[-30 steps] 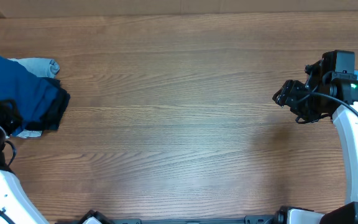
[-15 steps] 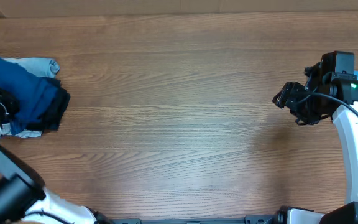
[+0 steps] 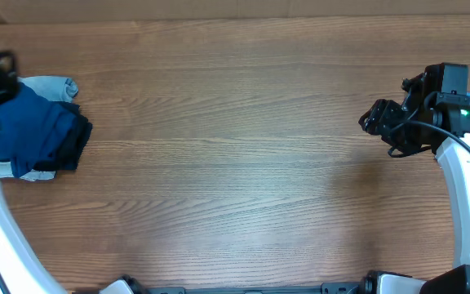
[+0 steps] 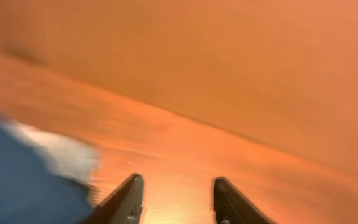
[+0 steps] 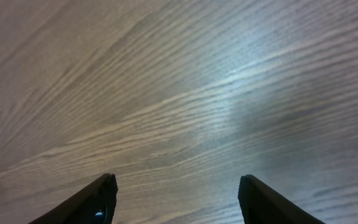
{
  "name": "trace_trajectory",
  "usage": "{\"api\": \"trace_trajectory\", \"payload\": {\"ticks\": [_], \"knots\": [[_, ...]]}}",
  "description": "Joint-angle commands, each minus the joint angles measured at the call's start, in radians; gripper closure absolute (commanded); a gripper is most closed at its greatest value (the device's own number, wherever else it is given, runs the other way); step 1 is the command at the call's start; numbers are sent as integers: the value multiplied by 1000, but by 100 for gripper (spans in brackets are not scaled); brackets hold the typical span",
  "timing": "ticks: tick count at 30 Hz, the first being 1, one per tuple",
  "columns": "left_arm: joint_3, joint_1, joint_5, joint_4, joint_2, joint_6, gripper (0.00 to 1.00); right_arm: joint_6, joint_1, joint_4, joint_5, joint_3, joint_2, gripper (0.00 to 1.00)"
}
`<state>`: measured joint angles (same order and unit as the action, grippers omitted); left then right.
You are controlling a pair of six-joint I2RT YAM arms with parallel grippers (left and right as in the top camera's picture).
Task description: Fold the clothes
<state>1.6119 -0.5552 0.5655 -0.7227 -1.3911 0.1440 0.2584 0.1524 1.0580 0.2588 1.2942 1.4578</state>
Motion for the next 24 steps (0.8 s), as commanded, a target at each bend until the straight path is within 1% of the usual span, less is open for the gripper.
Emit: {"api": "trace_trajectory", "payload": {"ticks": [1,2,3,4,5,6,7,9,11,24], "knots": [[3,214,-40,-153,86,-139,48,-78,0,-33,5,46,-5,29],[3,303,-85,-230,102,-158,44,-142,0,-36,5,78,-7,29],[3,369,-106,-289,105,-174,41,-160,0,-36,5,94,-10,29],[3,443,-138,-359,104,-175,33,-182,0,-37,5,133,-19,28],[3,491,-167,-410,104,-175,26,-181,0,-37,5,155,-25,24],[3,528,-194,-453,104,-178,13,-181,0,-36,5,167,-29,18],[2,576,-233,-507,103,-185,1,-181,0,-35,5,172,-37,1],[-2,661,-347,-583,103,-189,0,-181,0,-23,5,171,-37,0],[-6,694,-398,-604,102,-190,0,-180,0,-15,5,171,-37,0],[-7,693,-409,-598,90,-190,0,-181,0,2,5,171,-37,0]]}}
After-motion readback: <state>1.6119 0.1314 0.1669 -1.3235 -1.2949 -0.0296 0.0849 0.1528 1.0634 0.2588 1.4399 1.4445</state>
